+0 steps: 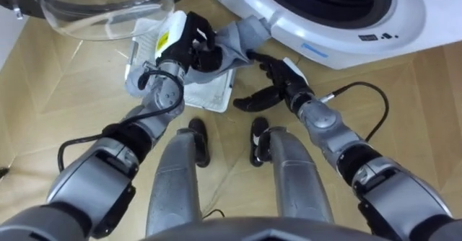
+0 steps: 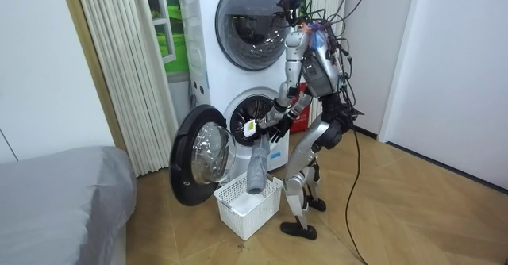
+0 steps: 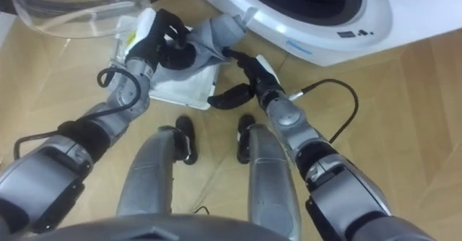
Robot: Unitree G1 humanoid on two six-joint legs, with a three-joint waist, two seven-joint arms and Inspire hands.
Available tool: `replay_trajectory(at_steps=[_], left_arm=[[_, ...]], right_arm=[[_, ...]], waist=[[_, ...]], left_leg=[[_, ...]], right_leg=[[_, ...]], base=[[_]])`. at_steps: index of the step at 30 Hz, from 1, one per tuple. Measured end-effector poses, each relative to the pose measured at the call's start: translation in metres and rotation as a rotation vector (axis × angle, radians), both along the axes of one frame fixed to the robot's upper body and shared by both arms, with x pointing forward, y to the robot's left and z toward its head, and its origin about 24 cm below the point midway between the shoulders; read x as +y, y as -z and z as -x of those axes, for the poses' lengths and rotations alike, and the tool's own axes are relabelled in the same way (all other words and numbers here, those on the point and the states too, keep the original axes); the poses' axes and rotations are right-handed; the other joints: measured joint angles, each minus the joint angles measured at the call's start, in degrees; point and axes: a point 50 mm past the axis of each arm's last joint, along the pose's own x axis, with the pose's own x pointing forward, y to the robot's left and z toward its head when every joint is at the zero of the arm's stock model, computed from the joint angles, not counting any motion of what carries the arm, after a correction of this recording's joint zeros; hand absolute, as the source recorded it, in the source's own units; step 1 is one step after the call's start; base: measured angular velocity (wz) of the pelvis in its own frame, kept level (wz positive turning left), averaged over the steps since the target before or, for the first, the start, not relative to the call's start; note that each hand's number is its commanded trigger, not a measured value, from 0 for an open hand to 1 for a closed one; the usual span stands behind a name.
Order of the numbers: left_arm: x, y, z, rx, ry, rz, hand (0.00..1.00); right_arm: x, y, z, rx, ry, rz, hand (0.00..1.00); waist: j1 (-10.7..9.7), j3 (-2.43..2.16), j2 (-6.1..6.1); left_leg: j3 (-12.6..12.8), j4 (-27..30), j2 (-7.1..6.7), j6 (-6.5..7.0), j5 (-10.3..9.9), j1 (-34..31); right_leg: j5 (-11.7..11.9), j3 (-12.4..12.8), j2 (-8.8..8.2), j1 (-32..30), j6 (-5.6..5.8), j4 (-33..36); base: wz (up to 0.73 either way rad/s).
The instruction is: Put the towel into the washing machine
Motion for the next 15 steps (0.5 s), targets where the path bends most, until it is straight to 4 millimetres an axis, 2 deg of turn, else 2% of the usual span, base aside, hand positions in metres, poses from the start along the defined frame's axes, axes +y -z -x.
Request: replay_trajectory(at_steps=[2,8,10,15], left_arm=[[0.000,0.001,0.001,0.011,0.012,0.000,1.00],[0.006,0.008,0.007,0.040,0.022,-0.026,1.00],[0.006,0.011,0.010,0.031,0.057,-0.092,1.00],[0.009,0.017,0.016,0.012,0.121,-0.222,1.00]], right_arm=[[0.000,-0.001,-0.001,-0.002,0.000,0.001,0.00],[-0.001,0.003,0.003,0.020,-0.008,-0.003,0.00],[-0.003,0.006,0.007,0.033,-0.004,0.000,0.00],[-0.005,0.010,0.011,0.068,-0.008,0.015,0.00]], waist=[[0.1,-0.19,0.12],[0.1,-0.22,0.17],[0.1,-0.40,0.47],[0.0,-0.41,0.63]], left_leg=[[0.0,-0.2,-0.01,0.00,0.0,0.3],[0.0,-0.8,-0.28,-0.05,0.2,2.5],[-0.3,-0.9,-0.41,-0.10,0.3,2.6],[-0.4,-1.2,-0.57,-0.08,0.4,2.5]], right_leg=[[0.0,-0.1,-0.06,0.3,0.01,0.1],[0.0,0.0,-0.23,2.2,0.04,0.1],[0.0,-0.2,-0.25,2.4,0.04,0.0],[0.1,-0.5,-0.34,2.4,0.11,-0.4]], base=[[0.00],[0.00],[0.05],[0.01]])
